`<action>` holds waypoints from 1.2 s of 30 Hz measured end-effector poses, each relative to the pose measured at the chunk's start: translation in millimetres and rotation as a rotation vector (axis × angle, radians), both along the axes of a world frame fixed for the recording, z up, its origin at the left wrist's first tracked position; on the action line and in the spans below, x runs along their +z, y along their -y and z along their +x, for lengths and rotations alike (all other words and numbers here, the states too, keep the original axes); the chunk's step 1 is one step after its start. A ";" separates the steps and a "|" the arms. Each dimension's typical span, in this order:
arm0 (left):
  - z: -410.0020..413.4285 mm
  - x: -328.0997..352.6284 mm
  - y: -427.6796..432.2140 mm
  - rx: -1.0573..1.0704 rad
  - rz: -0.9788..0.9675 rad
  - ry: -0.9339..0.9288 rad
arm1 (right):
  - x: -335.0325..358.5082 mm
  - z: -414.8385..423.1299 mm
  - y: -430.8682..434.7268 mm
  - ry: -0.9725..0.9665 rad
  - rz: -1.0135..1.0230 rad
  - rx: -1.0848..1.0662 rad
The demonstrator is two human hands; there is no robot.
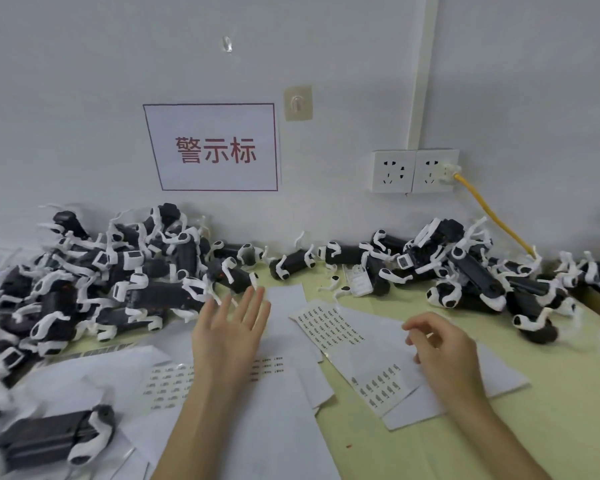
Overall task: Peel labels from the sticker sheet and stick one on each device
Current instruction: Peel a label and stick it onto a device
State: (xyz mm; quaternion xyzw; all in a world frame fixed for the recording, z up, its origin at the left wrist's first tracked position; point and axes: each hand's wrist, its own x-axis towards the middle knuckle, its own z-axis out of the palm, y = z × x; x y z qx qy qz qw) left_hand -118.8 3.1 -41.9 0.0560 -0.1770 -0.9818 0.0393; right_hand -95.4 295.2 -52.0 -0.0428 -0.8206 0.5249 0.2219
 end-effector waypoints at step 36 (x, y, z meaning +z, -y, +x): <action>-30.3 -10.5 11.1 -0.007 -0.244 -0.154 | -6.2 0.4 4.4 0.000 0.142 0.153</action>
